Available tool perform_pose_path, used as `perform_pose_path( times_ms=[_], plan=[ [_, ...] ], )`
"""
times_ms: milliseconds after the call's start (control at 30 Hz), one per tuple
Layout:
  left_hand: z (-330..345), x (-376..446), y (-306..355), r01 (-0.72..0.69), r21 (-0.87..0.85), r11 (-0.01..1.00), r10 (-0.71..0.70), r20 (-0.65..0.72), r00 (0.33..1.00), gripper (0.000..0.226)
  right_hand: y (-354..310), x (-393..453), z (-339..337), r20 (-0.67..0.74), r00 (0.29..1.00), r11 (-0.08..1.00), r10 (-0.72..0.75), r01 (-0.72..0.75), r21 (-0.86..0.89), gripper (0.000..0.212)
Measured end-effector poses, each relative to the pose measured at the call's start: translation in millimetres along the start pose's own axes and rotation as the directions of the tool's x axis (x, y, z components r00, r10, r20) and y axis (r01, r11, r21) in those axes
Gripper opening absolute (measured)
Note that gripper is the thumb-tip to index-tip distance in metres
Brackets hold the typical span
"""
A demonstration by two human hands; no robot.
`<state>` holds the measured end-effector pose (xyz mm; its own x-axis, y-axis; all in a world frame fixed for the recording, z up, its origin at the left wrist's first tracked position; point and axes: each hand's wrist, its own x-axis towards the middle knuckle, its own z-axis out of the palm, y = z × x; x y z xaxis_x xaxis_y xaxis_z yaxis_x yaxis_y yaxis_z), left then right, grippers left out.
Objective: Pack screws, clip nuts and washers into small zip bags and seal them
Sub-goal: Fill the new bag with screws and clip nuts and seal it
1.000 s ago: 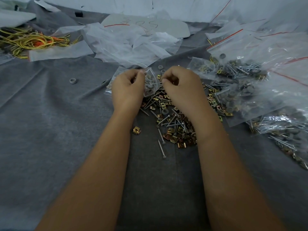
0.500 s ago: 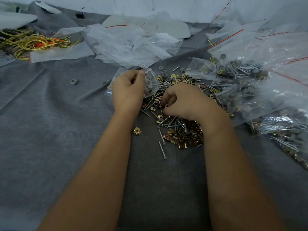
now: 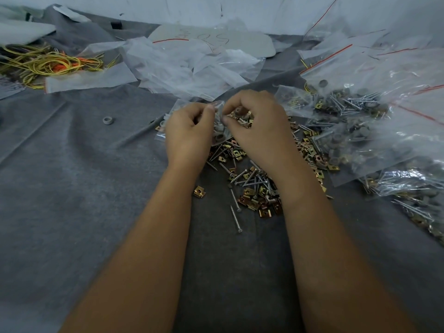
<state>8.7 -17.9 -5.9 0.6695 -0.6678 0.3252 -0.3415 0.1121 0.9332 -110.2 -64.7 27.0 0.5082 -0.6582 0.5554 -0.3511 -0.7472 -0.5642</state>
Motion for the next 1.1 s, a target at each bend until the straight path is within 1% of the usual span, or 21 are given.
perform_pose_path(
  times_ms=[33,133,167,233,300,367,433,467,533,600,633,700,733,767,800,833,867,900,967,1033,1100],
  plan=[
    [-0.1,0.0,0.8,0.007,-0.024,1.000,-0.007,-0.005,1.000,0.025,2.1,0.1,1.5,0.008,1.000,1.000,-0.011,0.011,-0.019,0.014],
    [-1.9,0.6,4.0,0.054,-0.104,0.993,-0.056,-0.017,0.998,0.022,10.1,-2.3,0.1,0.066,0.998,0.998,-0.006,0.010,-0.066,0.043],
    [-3.3,0.7,5.9,0.064,-0.135,0.989,-0.066,-0.010,0.998,0.022,12.9,-3.0,-0.7,0.101,0.995,0.994,-0.011,0.022,-0.109,0.045],
    [-6.0,0.1,9.7,0.077,-0.232,0.970,-0.068,0.047,0.997,0.021,16.7,-4.4,-0.3,0.168,0.986,0.982,-0.011,0.043,-0.183,0.034],
    [-7.5,-2.2,13.6,0.092,-0.335,0.938,-0.051,0.129,0.990,0.019,17.5,-4.3,1.8,0.170,0.985,0.985,0.012,0.018,-0.172,0.015],
    [-9.1,-3.2,17.0,0.080,-0.374,0.924,-0.029,0.138,0.990,0.020,16.8,-3.4,3.0,0.118,0.991,0.995,0.054,-0.044,-0.086,0.010],
    [-11.5,-2.4,16.9,0.056,-0.366,0.929,-0.015,0.115,0.993,0.027,15.2,-4.0,2.1,0.050,0.990,0.991,0.132,-0.134,0.025,0.015],
    [-12.4,-2.0,16.2,0.055,-0.352,0.935,-0.011,0.126,0.992,0.031,14.6,-4.1,1.0,0.018,0.984,0.981,0.177,-0.178,0.071,0.017],
    [-13.3,-3.2,14.3,0.065,-0.305,0.950,-0.001,0.205,0.979,0.038,14.3,-4.7,0.7,-0.041,0.968,0.961,0.246,-0.238,0.143,0.020],
    [-12.1,-5.1,13.2,0.045,-0.257,0.965,0.023,0.256,0.966,0.032,14.5,-4.3,1.3,-0.095,0.950,0.940,0.296,-0.272,0.206,0.023],
    [-11.1,-5.4,13.1,0.023,-0.240,0.971,0.039,0.249,0.968,0.025,14.5,-3.8,1.1,-0.105,0.946,0.933,0.307,-0.277,0.228,0.024],
    [-9.4,-3.5,12.7,-0.012,-0.210,0.978,0.055,0.199,0.979,0.018,13.8,-3.4,2.5,-0.095,0.951,0.928,0.293,-0.259,0.266,0.021],
    [-9.0,-2.3,12.1,-0.013,-0.208,0.978,0.050,0.173,0.984,0.018,13.4,-3.3,3.1,-0.088,0.957,0.930,0.275,-0.241,0.278,0.016],
    [-9.2,-1.7,11.8,-0.006,-0.225,0.974,0.042,0.158,0.987,0.019,12.1,-3.3,3.7,-0.080,0.962,0.929,0.262,-0.229,0.290,0.018],
    [-10.1,-1.4,12.1,0.009,-0.271,0.963,0.034,0.155,0.987,0.020,12.1,-2.8,3.6,-0.068,0.962,0.918,0.263,-0.228,0.324,0.031],
    [-11.3,-1.4,13.0,0.028,-0.345,0.938,0.033,0.169,0.985,0.022,12.0,-2.7,2.9,-0.039,0.958,0.883,0.284,-0.245,0.401,0.046],
    [-13.0,-1.3,14.0,0.042,-0.428,0.903,0.045,0.192,0.980,0.024,12.5,-1.9,1.6,-0.001,0.949,0.830,0.316,-0.276,0.485,0.055],
    [-15.1,-1.0,15.4,0.049,-0.499,0.865,0.067,0.212,0.975,0.026,14.0,-1.2,0.2,0.037,0.941,0.778,0.337,-0.301,0.551,0.055],
    [-20.2,0.8,16.7,0.057,-0.582,0.811,0.106,0.243,0.964,0.028,16.1,0.6,-2.7,0.071,0.943,0.730,0.324,-0.297,0.616,0.037],
    [-22.7,1.9,15.9,0.061,-0.619,0.783,0.123,0.249,0.961,0.027,14.7,0.5,-4.2,0.032,0.964,0.713,0.264,-0.217,0.666,0.017],
    [-21.5,1.8,15.5,0.028,-0.579,0.815,0.087,0.170,0.982,0.025,12.6,-0.2,-4.8,-0.034,0.970,0.710,0.243,-0.153,0.688,0.013]
  ],
)
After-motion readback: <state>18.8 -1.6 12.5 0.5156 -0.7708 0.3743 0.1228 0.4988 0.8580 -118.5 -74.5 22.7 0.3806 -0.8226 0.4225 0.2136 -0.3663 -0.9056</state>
